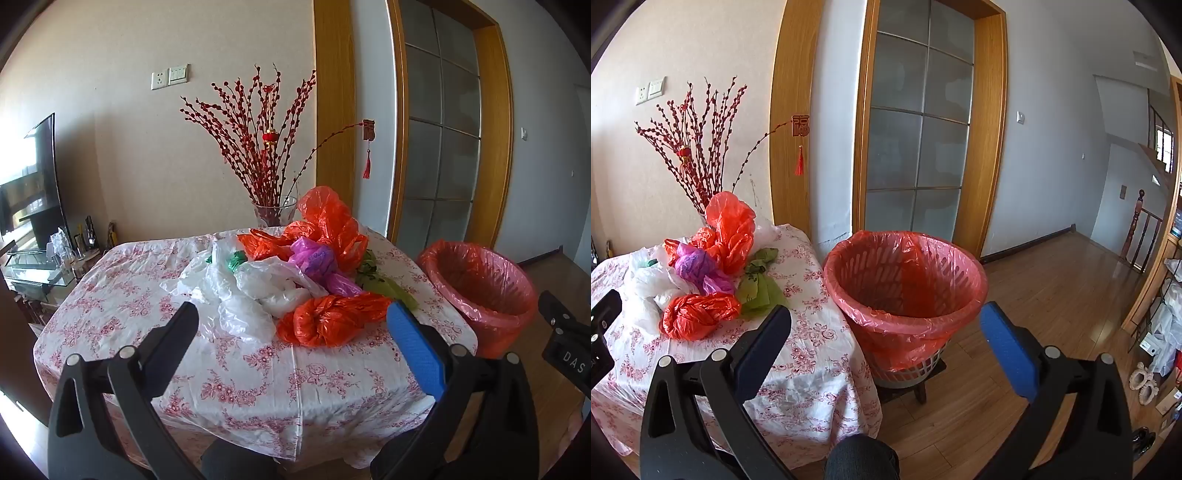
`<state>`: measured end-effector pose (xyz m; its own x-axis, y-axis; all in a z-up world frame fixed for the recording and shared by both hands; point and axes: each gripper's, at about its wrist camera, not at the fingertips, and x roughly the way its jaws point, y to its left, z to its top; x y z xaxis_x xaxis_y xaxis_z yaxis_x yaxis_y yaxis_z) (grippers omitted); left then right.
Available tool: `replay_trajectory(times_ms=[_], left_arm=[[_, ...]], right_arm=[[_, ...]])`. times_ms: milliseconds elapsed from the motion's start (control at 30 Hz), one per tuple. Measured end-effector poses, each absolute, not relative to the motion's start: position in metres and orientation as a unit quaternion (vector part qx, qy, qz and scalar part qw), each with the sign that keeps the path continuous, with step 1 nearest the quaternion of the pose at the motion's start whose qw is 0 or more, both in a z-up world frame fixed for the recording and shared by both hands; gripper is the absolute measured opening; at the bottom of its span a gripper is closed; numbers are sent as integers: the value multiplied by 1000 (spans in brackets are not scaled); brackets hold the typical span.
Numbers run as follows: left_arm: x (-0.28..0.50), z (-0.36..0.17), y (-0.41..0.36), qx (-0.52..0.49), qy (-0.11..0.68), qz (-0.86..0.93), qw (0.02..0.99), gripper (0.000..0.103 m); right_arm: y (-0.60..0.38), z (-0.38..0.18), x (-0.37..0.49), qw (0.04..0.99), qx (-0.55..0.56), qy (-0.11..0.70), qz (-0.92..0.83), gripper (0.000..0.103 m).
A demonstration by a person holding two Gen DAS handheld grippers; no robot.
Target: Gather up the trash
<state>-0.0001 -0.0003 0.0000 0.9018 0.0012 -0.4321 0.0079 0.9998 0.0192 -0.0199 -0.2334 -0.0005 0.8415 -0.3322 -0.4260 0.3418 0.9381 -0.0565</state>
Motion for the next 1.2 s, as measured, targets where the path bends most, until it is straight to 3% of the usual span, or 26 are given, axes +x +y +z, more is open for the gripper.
replay_trajectory(times_ms=[1200], left_arm=[[0, 0, 0, 7, 224, -3, 975, 99]], right_arm=[[-233, -1, -19, 959, 8, 221, -177, 101]])
